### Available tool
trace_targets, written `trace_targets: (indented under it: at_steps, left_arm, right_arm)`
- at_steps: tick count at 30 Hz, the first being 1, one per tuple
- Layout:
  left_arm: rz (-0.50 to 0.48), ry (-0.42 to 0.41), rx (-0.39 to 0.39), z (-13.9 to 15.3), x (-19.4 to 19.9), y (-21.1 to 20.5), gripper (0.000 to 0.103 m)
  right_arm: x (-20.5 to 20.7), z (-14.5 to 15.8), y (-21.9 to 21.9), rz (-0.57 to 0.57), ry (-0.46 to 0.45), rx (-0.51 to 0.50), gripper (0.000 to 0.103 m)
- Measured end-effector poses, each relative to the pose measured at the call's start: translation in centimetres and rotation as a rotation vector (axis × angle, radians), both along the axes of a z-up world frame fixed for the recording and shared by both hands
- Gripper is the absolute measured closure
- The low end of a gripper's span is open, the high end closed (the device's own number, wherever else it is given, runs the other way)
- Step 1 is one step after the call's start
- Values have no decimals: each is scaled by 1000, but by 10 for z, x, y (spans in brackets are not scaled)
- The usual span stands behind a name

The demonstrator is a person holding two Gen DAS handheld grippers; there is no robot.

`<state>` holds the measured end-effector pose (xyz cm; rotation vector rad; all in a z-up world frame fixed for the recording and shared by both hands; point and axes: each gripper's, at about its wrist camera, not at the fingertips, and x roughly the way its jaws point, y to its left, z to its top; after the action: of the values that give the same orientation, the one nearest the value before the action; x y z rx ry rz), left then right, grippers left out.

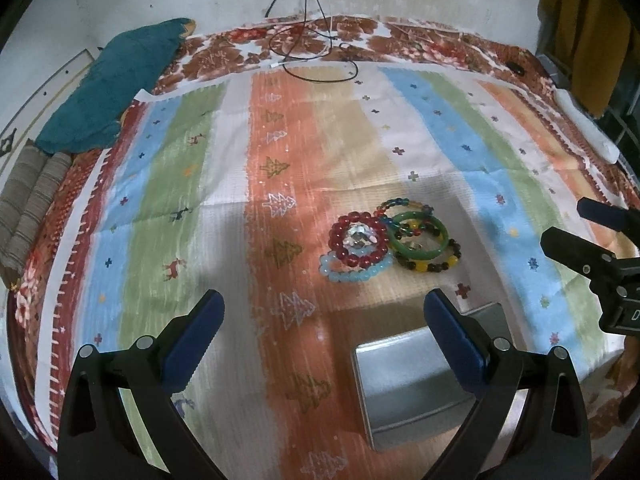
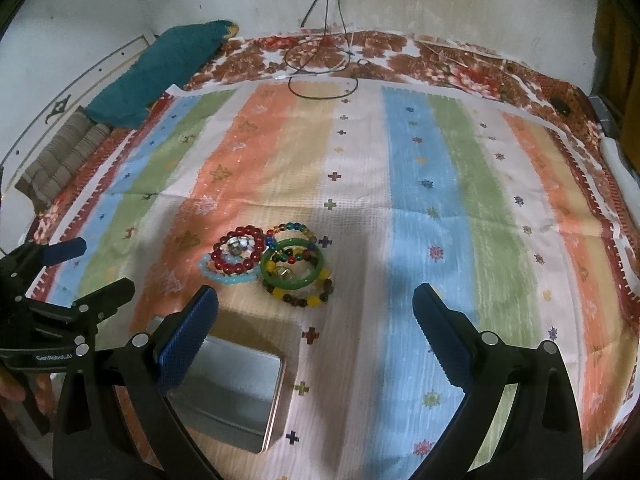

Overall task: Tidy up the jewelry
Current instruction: 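Move both tools toward the bracelet cluster beside the silver tin, then lower left tool over red bead bracelet while right tool lowers over multicolour bracelet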

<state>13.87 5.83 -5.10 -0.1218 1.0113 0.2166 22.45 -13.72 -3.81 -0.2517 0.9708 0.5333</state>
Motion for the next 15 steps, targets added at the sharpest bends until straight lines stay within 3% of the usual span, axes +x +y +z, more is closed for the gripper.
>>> trace_targets:
  at_steps: [15]
  left_arm:
    - [-5, 71, -9, -28, 41, 19, 6]
  right_arm:
    - [34, -25, 20, -6, 36, -57, 4]
